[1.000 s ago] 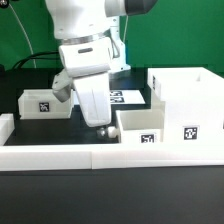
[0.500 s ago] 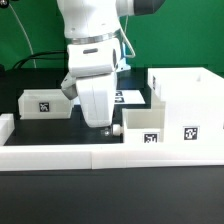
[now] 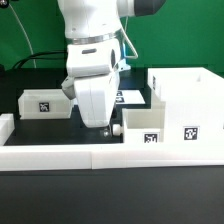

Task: Assemble drawer

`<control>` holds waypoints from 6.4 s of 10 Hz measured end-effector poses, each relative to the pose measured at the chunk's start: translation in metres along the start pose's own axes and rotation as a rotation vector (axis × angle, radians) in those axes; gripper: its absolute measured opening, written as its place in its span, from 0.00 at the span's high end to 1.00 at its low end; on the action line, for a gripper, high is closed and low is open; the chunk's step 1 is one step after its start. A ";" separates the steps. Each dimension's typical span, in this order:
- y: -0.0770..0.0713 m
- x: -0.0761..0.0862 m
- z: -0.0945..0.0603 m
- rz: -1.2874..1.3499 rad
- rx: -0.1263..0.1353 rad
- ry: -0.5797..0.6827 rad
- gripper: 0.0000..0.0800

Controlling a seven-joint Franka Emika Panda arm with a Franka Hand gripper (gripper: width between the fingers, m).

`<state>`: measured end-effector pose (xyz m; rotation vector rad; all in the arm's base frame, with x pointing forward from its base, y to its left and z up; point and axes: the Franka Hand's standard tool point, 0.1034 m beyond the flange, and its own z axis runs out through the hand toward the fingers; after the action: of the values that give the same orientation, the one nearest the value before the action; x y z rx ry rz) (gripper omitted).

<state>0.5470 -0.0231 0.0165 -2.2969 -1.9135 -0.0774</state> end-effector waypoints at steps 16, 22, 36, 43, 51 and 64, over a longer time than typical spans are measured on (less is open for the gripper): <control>0.021 0.018 -0.008 -0.086 -0.004 -0.047 0.19; 0.044 0.035 -0.015 -0.163 0.027 -0.051 0.19; 0.012 0.017 -0.021 -0.136 0.026 -0.068 0.19; -0.007 0.025 -0.003 -0.128 0.049 -0.063 0.19; -0.002 0.041 0.002 -0.101 0.048 -0.061 0.19; -0.048 -0.053 -0.045 0.050 -0.071 -0.085 0.19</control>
Offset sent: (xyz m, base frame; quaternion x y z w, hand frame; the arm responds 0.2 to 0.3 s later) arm 0.0330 0.0120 0.0093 0.0142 -0.0127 -0.0645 0.9977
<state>0.4926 -0.0731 0.0581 -2.4298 -1.9212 -0.0434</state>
